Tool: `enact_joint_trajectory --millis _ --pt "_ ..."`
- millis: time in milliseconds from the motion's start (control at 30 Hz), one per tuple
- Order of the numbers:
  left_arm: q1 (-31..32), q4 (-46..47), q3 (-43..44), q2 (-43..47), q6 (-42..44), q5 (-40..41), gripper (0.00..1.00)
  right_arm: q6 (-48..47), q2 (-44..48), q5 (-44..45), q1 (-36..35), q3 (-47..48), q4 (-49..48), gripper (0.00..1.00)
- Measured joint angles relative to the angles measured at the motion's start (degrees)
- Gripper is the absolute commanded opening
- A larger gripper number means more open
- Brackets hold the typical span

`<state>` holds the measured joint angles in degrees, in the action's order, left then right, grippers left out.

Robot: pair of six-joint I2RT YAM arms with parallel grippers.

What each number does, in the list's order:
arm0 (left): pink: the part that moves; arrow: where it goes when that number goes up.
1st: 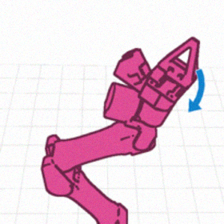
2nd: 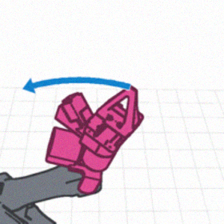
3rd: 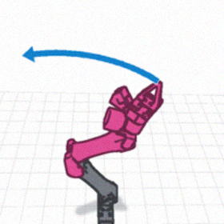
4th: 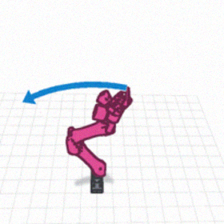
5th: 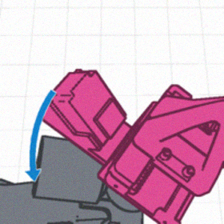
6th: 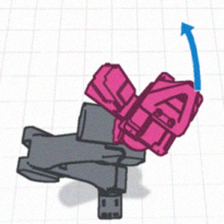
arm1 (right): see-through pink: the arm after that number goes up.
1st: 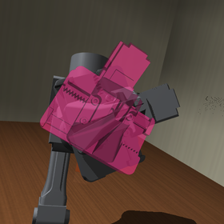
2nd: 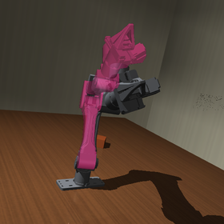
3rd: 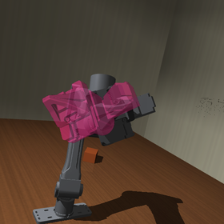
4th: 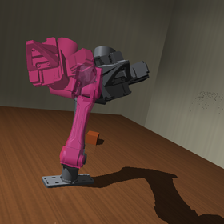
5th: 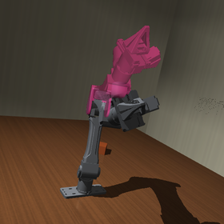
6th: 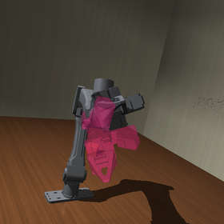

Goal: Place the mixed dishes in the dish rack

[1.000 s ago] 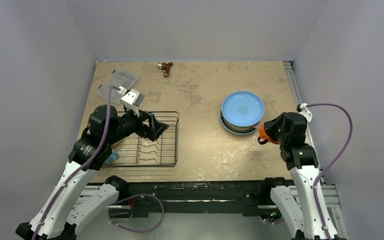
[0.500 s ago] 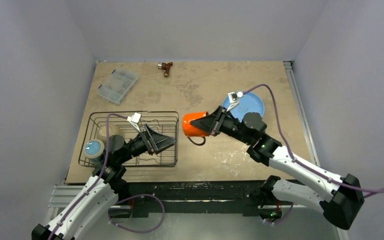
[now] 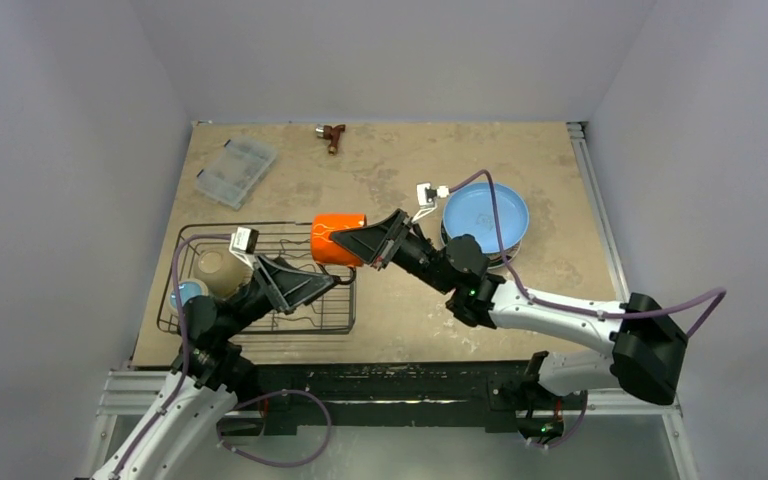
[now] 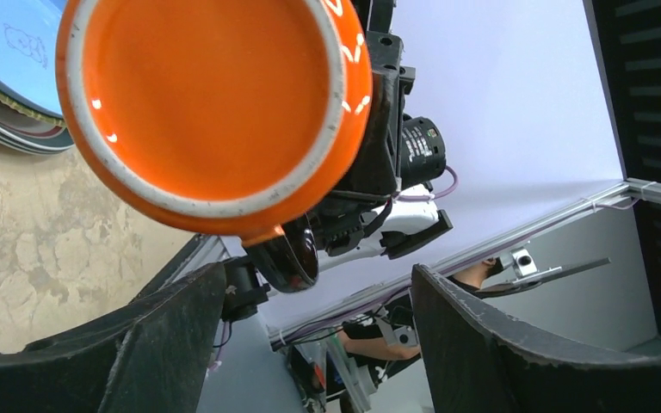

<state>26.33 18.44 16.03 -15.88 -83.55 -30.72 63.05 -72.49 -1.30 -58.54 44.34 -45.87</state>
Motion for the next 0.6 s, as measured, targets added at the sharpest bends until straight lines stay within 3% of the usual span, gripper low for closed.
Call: enact_joint_trajectory --millis 67,267,433,467,500,600 --pt "0.0 0.0 0.5 -0.8 0.0 0.2 0.64 0.3 -1.4 1.3 -1.3 0.4 -2.4 0.0" --pt "0.0 -1.9 1.9 -1.9 0.5 1.9 0.49 0.4 -4.6 4.7 -5.2 1.8 -6.3 0.0" --pt "0.0 -11.7 6.8 -1.6 4.8 3.6 0.28 0.2 -5.6 8.1 -7.0 2.1 -9.0 0.0" --pt "0.1 -14.7 8.3 -1.3 5.9 4.0 0.18 -0.1 -5.7 8.5 -7.4 2.3 -9.4 0.0" --pt "0.1 -18.0 10.0 -1.0 7.0 4.5 0.01 -0.3 -5.9 9.0 -7.6 2.3 -9.6 0.0" --pt "0.2 -27.1 14.4 -0.4 8.1 6.3 0.0 -1.9 -6.4 9.1 -8.5 2.6 -10.6 0.0"
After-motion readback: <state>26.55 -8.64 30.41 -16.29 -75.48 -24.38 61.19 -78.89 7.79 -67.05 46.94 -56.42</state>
